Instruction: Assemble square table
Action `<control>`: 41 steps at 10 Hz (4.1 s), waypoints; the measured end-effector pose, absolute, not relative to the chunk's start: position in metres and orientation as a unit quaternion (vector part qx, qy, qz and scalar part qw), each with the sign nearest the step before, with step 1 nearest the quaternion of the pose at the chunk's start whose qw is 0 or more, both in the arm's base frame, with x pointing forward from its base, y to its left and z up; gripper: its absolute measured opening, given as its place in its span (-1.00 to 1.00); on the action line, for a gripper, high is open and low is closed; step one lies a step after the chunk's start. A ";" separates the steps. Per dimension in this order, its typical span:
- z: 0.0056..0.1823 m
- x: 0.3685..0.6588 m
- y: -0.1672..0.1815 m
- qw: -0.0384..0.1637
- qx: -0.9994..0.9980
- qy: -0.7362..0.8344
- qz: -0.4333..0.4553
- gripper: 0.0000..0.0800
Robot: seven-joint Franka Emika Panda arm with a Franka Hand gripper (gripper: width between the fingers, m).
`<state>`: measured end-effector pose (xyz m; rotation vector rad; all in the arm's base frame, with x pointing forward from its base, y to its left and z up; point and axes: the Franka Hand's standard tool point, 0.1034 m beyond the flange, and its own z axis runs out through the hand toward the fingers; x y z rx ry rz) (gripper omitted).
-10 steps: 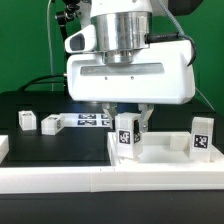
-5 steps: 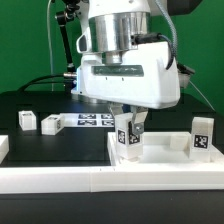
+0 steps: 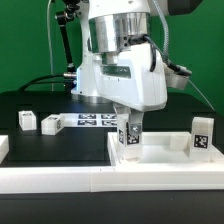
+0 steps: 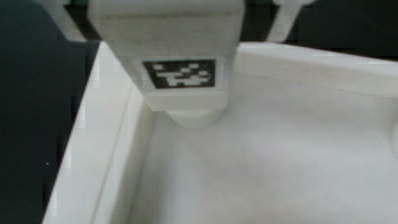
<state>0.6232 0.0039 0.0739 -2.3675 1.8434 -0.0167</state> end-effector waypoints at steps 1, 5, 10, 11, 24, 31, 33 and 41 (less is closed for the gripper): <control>0.074 0.623 0.004 0.071 -0.794 0.604 -0.006 -0.27; 0.073 0.622 0.015 0.059 -0.874 0.482 -0.016 0.59; 0.076 0.625 0.010 0.054 -0.964 0.260 -0.032 0.62; 0.076 0.625 0.007 0.052 -0.976 0.211 -0.034 0.62; 0.078 0.625 0.005 0.021 -0.995 -0.084 -0.041 -0.28; 0.077 0.625 0.003 0.034 -0.974 0.222 -0.039 -0.28; 0.076 0.625 0.002 0.041 -0.950 0.308 -0.039 -0.28; 0.075 0.623 0.001 0.057 -0.796 0.603 -0.019 -0.27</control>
Offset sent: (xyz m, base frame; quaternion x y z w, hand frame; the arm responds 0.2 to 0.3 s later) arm -0.0052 0.0065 0.0002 -0.0572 0.0367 -0.2256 0.9718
